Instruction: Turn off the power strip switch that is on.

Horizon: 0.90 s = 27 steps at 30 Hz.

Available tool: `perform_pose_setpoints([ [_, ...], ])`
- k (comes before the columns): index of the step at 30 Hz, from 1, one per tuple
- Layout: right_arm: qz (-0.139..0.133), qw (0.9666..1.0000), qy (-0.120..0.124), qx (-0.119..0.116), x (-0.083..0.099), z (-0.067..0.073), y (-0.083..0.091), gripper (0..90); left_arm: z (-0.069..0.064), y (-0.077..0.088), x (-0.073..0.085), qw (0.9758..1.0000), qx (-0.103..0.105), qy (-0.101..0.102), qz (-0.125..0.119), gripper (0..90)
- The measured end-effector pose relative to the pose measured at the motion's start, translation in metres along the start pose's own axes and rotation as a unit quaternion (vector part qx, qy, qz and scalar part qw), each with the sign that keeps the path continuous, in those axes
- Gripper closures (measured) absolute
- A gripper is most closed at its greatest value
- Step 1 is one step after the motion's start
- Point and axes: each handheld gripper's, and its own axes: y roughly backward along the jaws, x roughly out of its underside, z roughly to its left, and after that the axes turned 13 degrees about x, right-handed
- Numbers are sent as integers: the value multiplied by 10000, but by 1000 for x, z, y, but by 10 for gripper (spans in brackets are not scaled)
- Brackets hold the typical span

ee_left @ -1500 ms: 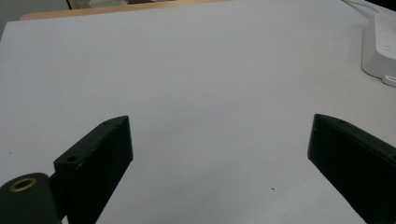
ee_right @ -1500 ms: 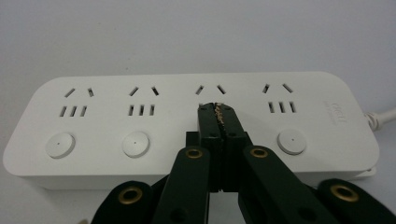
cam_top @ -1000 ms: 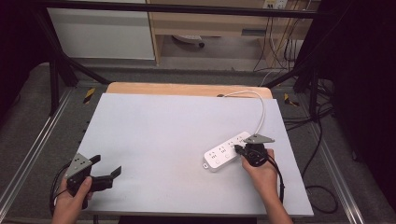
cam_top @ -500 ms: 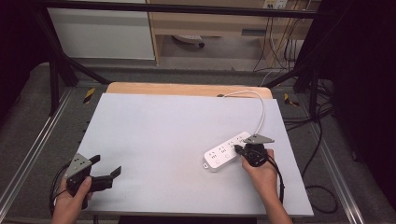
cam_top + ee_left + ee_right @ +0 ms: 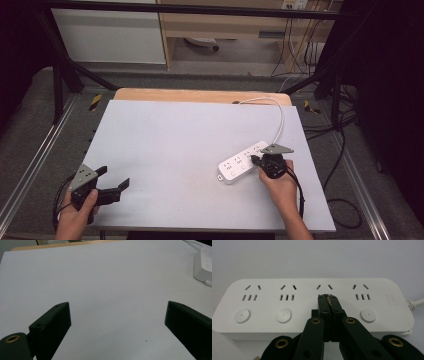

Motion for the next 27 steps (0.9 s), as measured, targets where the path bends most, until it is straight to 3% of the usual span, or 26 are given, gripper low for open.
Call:
perform_pose_setpoints([
  [12,3,9999,57,108,0,0,0,900,0,0,0,10000,2,1,-14,64],
  [14,-6,10000,-47,33,0,-2,0,900,0,0,0,10000,7,1,-13,64],
  [27,-35,9999,-70,-74,1,-2,0,900,1,0,0,10000,-10,7,-4,64],
])
